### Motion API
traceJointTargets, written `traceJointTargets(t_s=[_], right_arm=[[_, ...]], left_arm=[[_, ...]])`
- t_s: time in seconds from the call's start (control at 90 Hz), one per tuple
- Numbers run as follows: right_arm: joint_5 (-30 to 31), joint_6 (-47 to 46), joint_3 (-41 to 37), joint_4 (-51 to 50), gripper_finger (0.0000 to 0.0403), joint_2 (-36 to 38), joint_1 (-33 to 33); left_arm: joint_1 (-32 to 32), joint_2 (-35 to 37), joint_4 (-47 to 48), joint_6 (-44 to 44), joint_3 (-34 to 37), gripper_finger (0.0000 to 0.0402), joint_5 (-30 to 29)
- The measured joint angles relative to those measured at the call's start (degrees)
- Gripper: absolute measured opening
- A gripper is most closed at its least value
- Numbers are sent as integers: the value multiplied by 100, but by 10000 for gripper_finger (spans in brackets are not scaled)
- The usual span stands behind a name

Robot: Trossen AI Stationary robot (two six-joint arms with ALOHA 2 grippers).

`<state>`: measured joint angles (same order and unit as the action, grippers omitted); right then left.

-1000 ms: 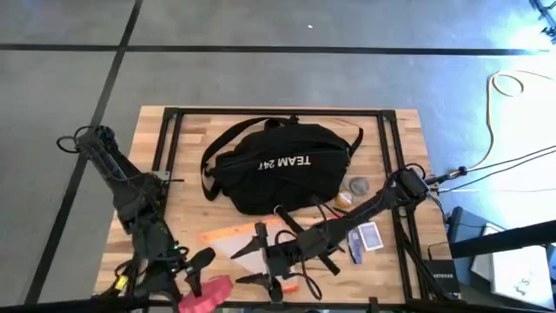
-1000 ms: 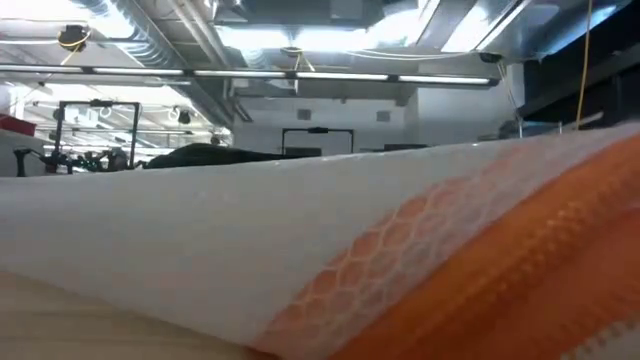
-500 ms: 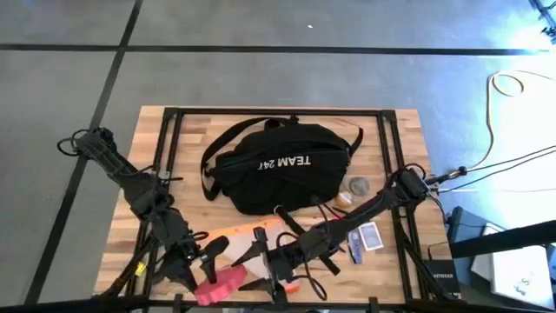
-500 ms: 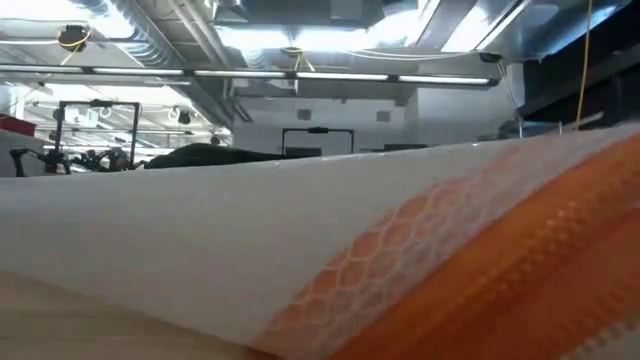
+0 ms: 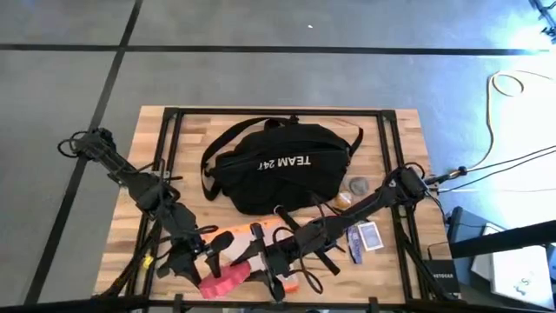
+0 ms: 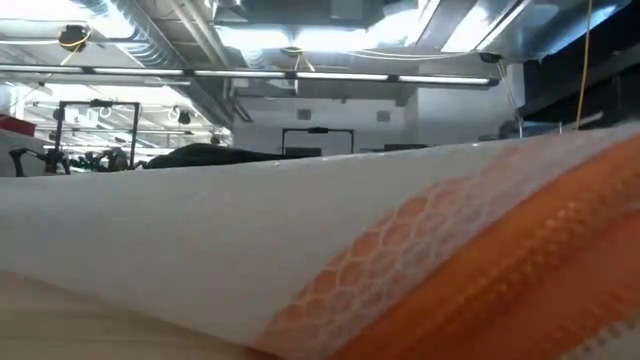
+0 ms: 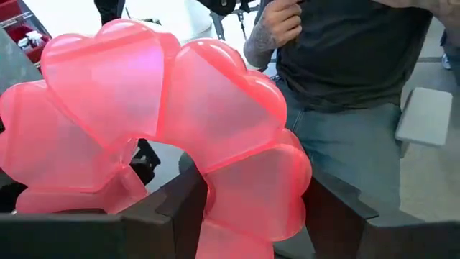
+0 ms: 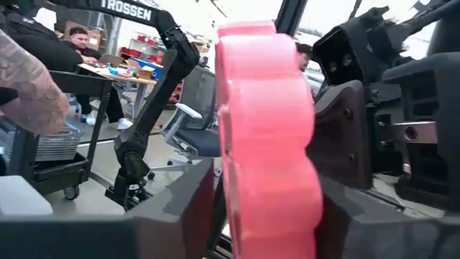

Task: Unpack backpack
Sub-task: Move the white zip bag at the center of the table

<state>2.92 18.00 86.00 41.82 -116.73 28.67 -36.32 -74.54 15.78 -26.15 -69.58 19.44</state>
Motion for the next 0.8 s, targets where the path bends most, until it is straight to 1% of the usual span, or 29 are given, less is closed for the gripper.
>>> traceJointTargets(t_s=[0.111, 0.211, 0.5, 0.578, 0.667, 0.8], right_arm=[[72, 2, 0, 1, 107, 0, 2], [44, -9, 0, -4, 93, -2, 6], [39, -24, 0, -6, 98, -4, 7], [44, -71, 0, -4, 98, -9, 7], [51, -125, 0, 4, 98, -11, 4], [20, -122, 0, 36, 98, -11, 17]], left_arm=[[0, -2, 21, 24, 0, 179, 2], [0, -2, 14, 158, -2, 179, 9], [1, -2, 14, 363, -7, 180, 10], [62, -2, 1, 522, -7, 182, 255], [134, -2, -3, 745, -7, 199, 437], [196, 0, 49, 870, -7, 246, 458]])
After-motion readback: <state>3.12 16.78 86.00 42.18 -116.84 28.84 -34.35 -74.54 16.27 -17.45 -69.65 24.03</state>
